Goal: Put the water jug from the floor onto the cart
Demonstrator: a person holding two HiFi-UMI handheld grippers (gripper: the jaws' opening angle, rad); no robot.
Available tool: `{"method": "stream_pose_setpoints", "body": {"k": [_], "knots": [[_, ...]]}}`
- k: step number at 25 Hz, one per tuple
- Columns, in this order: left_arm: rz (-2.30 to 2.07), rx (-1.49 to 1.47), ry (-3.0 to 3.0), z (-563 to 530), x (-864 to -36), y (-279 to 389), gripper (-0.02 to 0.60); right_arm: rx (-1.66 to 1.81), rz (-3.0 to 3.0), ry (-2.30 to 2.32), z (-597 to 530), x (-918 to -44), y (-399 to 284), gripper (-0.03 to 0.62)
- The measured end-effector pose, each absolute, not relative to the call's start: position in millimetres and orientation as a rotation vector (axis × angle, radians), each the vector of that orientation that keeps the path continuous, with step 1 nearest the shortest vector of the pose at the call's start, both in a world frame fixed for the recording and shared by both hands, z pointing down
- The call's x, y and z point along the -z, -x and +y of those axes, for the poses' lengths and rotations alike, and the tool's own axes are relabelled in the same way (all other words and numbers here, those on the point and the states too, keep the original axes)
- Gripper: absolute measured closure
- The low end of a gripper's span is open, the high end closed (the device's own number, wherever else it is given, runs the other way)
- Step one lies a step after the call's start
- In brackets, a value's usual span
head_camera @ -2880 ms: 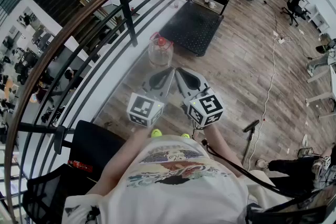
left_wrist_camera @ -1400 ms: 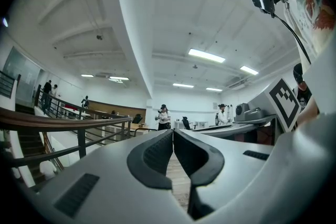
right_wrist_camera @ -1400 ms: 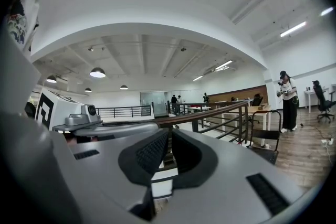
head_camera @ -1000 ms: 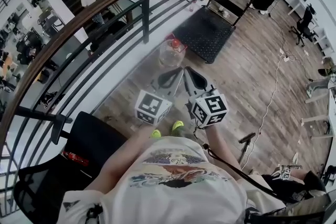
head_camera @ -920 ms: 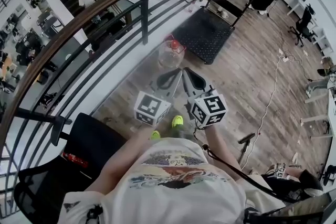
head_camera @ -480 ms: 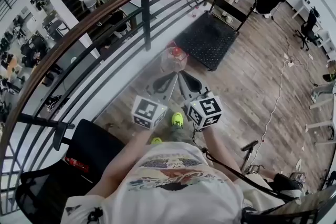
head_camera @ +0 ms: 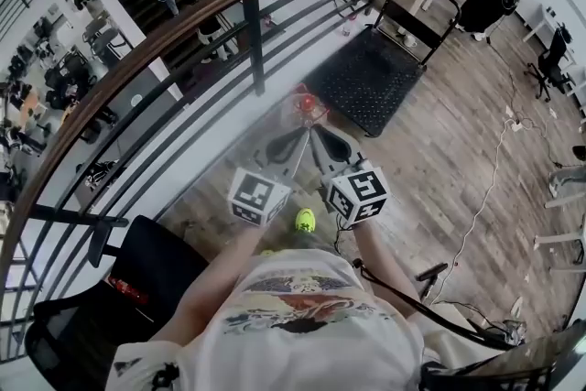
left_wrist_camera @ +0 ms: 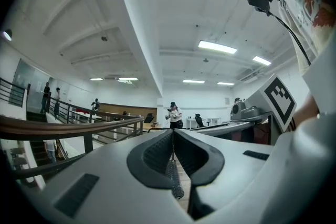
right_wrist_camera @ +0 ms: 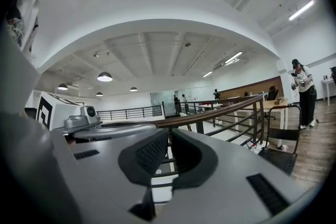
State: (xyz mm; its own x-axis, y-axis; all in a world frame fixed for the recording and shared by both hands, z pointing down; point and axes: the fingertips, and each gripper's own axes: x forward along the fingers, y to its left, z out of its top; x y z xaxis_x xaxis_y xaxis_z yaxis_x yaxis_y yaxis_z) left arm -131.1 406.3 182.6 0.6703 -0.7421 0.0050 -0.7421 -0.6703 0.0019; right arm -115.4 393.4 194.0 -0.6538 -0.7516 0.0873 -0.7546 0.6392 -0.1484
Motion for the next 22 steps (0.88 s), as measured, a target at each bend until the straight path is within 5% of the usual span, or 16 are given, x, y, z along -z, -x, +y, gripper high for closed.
{"method": "stream_pose_setpoints", "body": {"k": [22], "knots": [[-1.365, -0.139, -2.782, 255, -214, 40, 0.568, -0.358, -2.896, -1.132, 237, -226, 28, 0.563]]}}
